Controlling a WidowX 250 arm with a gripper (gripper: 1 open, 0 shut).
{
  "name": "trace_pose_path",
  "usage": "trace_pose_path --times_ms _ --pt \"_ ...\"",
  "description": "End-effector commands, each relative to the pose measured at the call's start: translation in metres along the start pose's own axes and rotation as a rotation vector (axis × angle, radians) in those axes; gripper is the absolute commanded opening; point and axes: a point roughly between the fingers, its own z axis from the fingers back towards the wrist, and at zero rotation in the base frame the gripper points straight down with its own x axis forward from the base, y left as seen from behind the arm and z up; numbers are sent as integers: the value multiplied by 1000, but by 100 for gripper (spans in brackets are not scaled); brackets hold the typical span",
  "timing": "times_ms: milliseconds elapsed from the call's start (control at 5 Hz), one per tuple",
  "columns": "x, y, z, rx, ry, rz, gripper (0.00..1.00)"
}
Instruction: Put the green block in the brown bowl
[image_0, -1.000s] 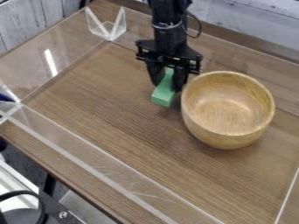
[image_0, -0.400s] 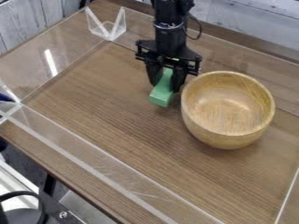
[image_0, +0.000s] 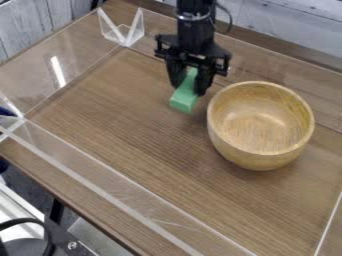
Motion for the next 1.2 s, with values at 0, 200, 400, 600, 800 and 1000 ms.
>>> trace_pose_path --times_ms 0,200,400,600,800,1000 --pt "13 9 23 3 -75 21 0" --pt "20 26 21 5 -70 70 0" --pt "24 55 15 17 -56 146 0" --pt "23 34 37 -11 -70 138 0" --pt "23 0 57 -43 -80 110 0" --pt "17 -37 61 -33 -107 35 0"
